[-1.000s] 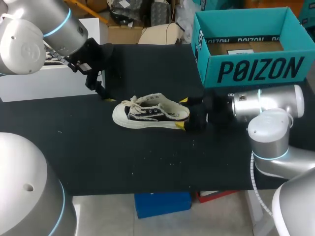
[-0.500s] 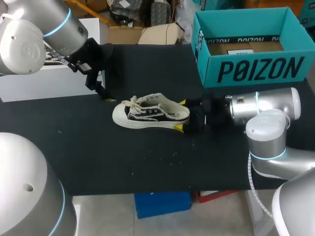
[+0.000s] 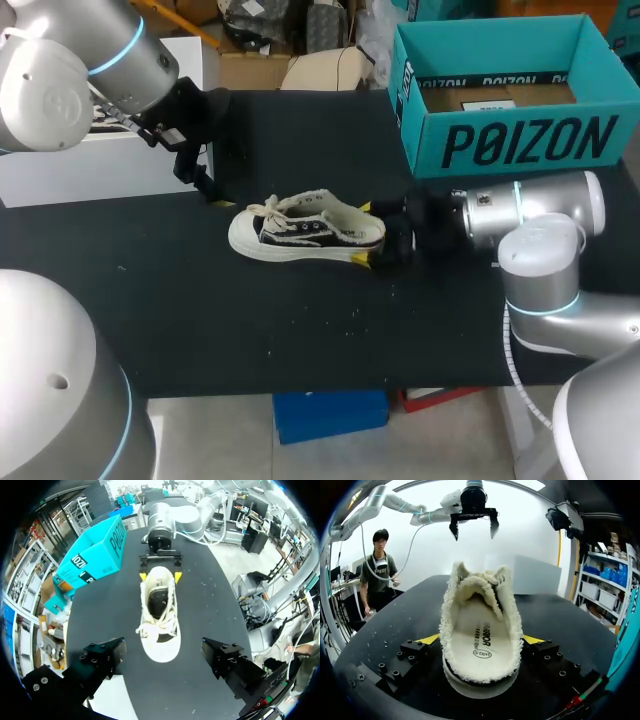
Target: Take the shoe out of the shoebox, open the shoe tongue, remove and reinsert the insole, then place the shoe into the shoebox
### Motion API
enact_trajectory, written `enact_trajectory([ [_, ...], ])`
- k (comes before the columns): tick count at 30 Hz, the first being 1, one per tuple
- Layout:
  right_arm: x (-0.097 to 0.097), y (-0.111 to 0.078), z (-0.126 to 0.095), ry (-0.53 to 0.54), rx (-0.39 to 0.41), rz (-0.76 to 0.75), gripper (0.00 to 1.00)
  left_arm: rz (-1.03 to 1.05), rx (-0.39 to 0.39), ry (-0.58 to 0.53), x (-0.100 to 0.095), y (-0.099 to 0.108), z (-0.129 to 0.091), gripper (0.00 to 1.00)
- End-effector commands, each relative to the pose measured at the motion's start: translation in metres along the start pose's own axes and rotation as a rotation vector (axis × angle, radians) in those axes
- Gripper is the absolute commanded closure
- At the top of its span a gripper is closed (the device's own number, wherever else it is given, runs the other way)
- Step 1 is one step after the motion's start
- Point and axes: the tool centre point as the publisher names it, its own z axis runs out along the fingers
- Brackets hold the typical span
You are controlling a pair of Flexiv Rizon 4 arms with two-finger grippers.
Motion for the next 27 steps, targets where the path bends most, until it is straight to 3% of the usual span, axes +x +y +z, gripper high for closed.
enact_trajectory([
  [1,-0.006,-0.001,0.001,0.028,0.007,0.008,1.00,0.003,0.002,-0.003,0.000,0.001,0.001,0.00],
  [9,-0.006,-0.001,0.001,0.028,0.007,0.008,1.00,0.003,0.002,-0.003,0.000,0.001,0.001,0.00],
  [19,-0.006,-0.001,0.001,0.028,0.007,0.008,1.00,-0.411,-0.245,-0.093,0.010,-0.020,-0.016,0.00],
  [27,-0.006,-0.001,0.001,0.028,0.007,0.008,1.00,-0.468,-0.230,-0.050,0.015,-0.030,-0.014,0.00],
])
